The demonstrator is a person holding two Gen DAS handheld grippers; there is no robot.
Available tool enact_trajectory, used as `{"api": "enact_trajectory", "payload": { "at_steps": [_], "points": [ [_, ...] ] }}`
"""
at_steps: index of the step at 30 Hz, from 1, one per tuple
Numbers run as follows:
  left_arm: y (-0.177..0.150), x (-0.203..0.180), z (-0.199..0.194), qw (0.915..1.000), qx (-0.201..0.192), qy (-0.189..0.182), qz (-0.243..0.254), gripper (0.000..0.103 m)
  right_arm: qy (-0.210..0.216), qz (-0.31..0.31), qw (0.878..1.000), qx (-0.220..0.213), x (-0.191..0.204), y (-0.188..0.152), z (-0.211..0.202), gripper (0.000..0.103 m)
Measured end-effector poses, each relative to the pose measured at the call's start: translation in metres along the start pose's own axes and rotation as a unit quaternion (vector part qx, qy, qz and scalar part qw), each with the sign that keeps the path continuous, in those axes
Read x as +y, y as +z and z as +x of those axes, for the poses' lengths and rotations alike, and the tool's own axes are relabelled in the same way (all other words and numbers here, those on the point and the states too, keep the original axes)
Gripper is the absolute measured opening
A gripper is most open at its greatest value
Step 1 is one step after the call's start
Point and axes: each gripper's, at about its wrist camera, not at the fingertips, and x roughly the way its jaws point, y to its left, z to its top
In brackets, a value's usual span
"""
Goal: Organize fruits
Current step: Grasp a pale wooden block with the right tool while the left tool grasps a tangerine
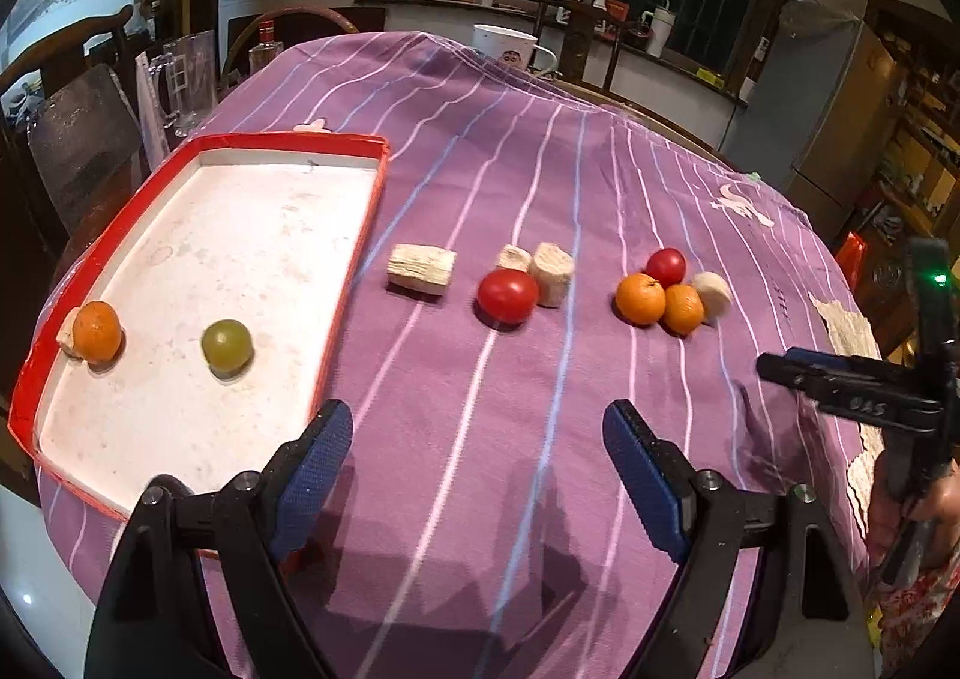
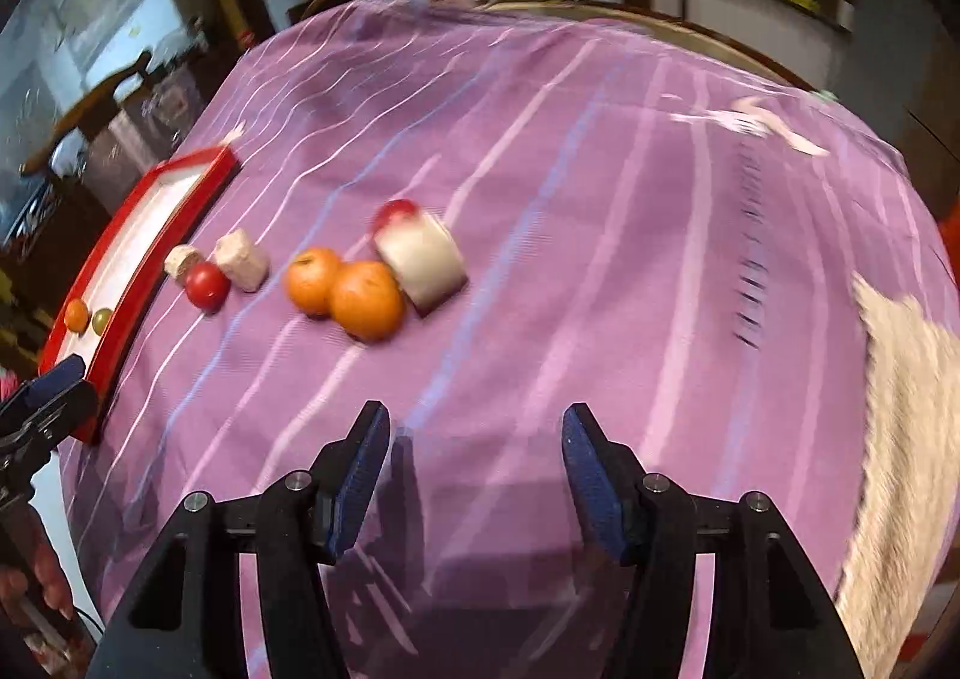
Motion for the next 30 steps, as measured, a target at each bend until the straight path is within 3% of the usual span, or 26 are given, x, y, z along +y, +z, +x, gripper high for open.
{"api": "enact_trajectory", "payload": {
  "at_steps": [7,11,18,19,22,26,30],
  "points": [
    [-0.003,-0.023,-0.003,0.9995,-0.002,0.0,0.03,0.085,0.017,0.009,0.999,-0.041,-0.005,0.002,-0.019,0.065],
    [-0.001,-0.029,0.0,0.999,-0.003,0.003,0.045,0.085,-0.006,0.013,0.998,-0.063,-0.01,0.011,-0.007,0.065],
    [0.018,-0.05,0.012,0.996,-0.012,-0.029,0.084,0.085,-0.012,0.038,0.998,-0.057,-0.026,0.016,0.02,0.065],
    [0.021,-0.055,0.015,0.995,-0.015,-0.035,0.092,0.081,-0.009,0.039,0.997,-0.058,-0.026,0.016,0.022,0.065],
    [0.032,-0.074,0.033,0.9906,-0.014,-0.042,0.129,0.045,0.004,0.032,0.997,-0.066,-0.023,0.021,0.026,0.064],
    [0.04,-0.096,0.055,0.9839,-0.005,-0.048,0.172,0.041,0.002,0.019,0.997,-0.072,-0.017,0.022,0.029,0.041],
    [0.045,-0.116,0.078,0.9716,0.009,-0.045,0.232,0.041,0.007,0.019,0.997,-0.08,-0.019,0.019,0.028,0.041]
  ]
}}
